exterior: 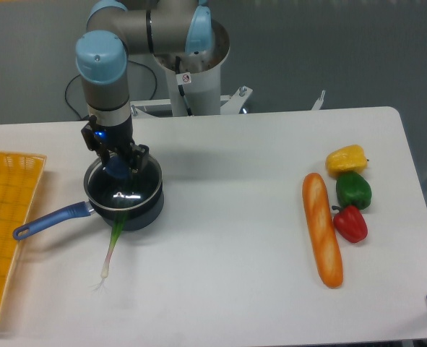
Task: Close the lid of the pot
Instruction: 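Lower the glass lid onto the saucepan rim, then press and settle the lid on the saucepan, then open the gripper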
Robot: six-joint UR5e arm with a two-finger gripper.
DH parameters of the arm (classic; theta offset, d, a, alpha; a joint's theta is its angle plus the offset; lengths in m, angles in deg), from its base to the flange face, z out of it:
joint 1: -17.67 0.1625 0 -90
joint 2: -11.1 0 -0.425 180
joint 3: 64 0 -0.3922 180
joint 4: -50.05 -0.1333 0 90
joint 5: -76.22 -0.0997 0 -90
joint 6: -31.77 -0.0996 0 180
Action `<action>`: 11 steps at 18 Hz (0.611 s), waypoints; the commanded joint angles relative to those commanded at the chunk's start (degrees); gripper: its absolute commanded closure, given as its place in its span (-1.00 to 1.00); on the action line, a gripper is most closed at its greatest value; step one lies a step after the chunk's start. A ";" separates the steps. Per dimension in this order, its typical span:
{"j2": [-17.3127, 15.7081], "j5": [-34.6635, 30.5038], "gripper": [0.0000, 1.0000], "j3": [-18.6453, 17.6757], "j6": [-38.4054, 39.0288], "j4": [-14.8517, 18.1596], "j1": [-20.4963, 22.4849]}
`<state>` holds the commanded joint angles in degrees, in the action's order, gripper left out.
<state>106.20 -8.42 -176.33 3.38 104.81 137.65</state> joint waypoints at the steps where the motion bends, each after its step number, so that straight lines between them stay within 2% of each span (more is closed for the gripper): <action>1: 0.09 -0.09 0.24 -0.09 0.44 -0.61 -0.26; 11: 1.15 -2.11 0.24 -0.09 1.06 -0.97 -1.85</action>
<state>107.34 -10.53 -176.42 4.44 103.84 135.80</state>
